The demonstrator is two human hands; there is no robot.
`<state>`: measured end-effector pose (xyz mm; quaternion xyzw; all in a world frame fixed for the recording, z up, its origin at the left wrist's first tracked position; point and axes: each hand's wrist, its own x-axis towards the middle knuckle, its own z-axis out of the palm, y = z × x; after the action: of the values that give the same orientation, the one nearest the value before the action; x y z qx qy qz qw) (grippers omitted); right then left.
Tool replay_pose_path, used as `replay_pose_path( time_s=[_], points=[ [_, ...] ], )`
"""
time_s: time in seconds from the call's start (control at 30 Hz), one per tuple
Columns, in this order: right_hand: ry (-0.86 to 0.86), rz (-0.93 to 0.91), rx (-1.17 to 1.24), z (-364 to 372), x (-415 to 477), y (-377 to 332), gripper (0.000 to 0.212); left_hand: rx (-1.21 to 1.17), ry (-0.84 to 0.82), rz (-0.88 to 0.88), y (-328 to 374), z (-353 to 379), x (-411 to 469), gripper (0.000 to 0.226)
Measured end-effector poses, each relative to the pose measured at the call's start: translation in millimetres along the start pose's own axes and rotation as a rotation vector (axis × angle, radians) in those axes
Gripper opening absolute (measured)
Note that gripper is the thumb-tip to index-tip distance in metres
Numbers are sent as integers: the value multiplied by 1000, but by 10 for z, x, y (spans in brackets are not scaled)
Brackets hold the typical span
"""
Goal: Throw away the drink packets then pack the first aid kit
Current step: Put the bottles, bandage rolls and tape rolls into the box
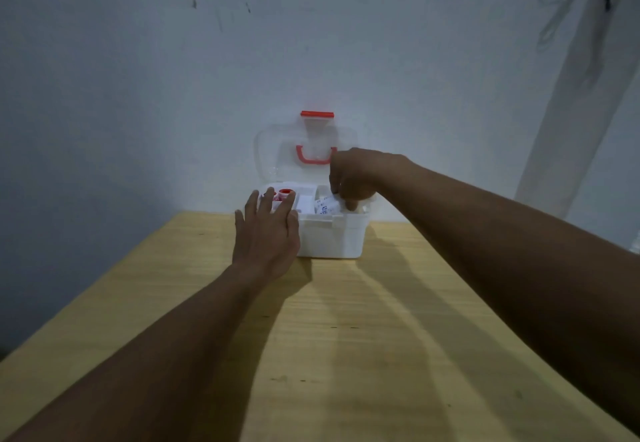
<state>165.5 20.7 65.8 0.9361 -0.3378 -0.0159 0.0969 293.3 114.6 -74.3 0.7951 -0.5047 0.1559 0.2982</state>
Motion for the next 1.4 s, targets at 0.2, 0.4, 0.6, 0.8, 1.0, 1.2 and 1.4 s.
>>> replay_pose_path(
  time_s=[0.2, 0.4, 0.6, 0.8, 1.0, 1.2, 1.4],
  points=[
    [-31, -34, -98, 48, 3, -11, 42, -13, 11, -3, 11, 3, -3, 58],
    [34, -44, 43, 52, 14, -11, 38, -19, 1, 3, 4, -23, -8, 60],
    [130, -31, 222, 117, 2, 82, 25, -14, -12, 0, 9, -25, -8, 61],
    [180, -35, 283, 164, -141, 162, 27, -19, -11, -3, 19, -34, -10, 61],
    [108, 71, 207, 328, -141, 291, 24, -39, -1, 3, 31, -55, -17, 58],
    [138, 69, 242, 350, -123, 302, 17, -44, 3, 3, 28, -56, -15, 56],
    [67, 95, 295, 468, -81, 236, 29, -42, -1, 11, 26, -62, -19, 55]
  ],
)
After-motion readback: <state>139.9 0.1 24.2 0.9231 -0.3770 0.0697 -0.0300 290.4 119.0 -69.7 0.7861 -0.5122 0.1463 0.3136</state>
